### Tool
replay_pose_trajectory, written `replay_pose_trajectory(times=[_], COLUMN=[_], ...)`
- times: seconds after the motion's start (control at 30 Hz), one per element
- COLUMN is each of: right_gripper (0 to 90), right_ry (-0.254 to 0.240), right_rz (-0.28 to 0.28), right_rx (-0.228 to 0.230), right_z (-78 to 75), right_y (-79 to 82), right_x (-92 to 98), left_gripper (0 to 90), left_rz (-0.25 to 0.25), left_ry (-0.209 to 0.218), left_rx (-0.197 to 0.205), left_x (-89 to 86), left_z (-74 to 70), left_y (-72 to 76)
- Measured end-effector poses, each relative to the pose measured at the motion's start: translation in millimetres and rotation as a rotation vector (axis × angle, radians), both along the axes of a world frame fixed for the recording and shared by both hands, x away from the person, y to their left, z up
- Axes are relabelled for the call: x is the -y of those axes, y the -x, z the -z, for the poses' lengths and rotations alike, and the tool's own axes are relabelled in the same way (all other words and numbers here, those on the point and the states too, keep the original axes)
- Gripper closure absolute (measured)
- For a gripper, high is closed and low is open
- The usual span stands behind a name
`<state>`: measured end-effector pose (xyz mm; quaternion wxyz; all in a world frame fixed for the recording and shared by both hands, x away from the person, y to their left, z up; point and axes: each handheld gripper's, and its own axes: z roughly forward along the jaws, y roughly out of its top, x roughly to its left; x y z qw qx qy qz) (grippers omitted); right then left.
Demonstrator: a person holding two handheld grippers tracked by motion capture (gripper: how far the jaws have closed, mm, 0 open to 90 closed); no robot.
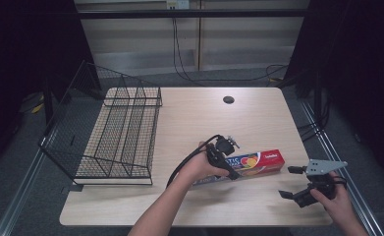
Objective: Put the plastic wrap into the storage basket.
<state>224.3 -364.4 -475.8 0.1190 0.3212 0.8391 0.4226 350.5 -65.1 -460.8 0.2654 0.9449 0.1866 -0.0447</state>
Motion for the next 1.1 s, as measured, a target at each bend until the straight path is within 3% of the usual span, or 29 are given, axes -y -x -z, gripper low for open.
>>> replay_pose_trajectory(times=[0.13, 0.17, 0.27, 0.5, 0.6, 0.67, 0.77, 0.8, 1.1], right_gripper=[3.3, 3.3, 3.3, 3.3, 3.3, 3.3, 3.3, 3.3, 3.3], right_ry=[-0.002, -0.005, -0.007, -0.007, -0.010, -0.010, -0.014, -0.015, -0.015], right_rz=[-0.003, -0.005, -0.002, 0.002, 0.003, 0.004, 0.004, 0.004, 0.003], right_rx=[0.001, -0.003, -0.004, 0.003, 0.004, 0.004, 0.003, 0.002, 0.002], right_z=[0.1, 0.3, 0.4, -0.5, -0.5, -0.6, -0.8, -0.8, -1.0], right_y=[-0.2, -0.4, -0.5, -0.3, -0.5, -0.5, -0.3, -0.3, -0.3], right_x=[0.2, 0.2, 0.1, 0.5, 1.2, 1.4, 1.8, 1.8, 1.9], left_gripper=[3.5, 3.9, 4.8, 18.4, 20.5, 21.6, 27.7, 33.5, 35.8], left_rz=[0.012, 0.024, 0.024, 0.044, 0.038, 0.064, 0.074, 0.088, 0.101], left_ry=[-0.006, -0.029, -0.046, -0.059, -0.065, -0.058, -0.058, -0.061, -0.099], left_rx=[-0.006, 0.000, 0.006, -0.003, -0.004, 0.010, -0.010, -0.011, -0.011], left_x=[0.6, 1.6, 2.8, 1.7, 1.8, 2.3, 4.2, 5.2, 7.4], left_z=[0.8, 2.0, 4.3, 8.6, 10.3, 11.6, 8.8, 7.4, 4.8], left_y=[-0.8, -0.5, -0.3, -6.3, -6.9, -7.7, -6.2, -5.6, -4.5])
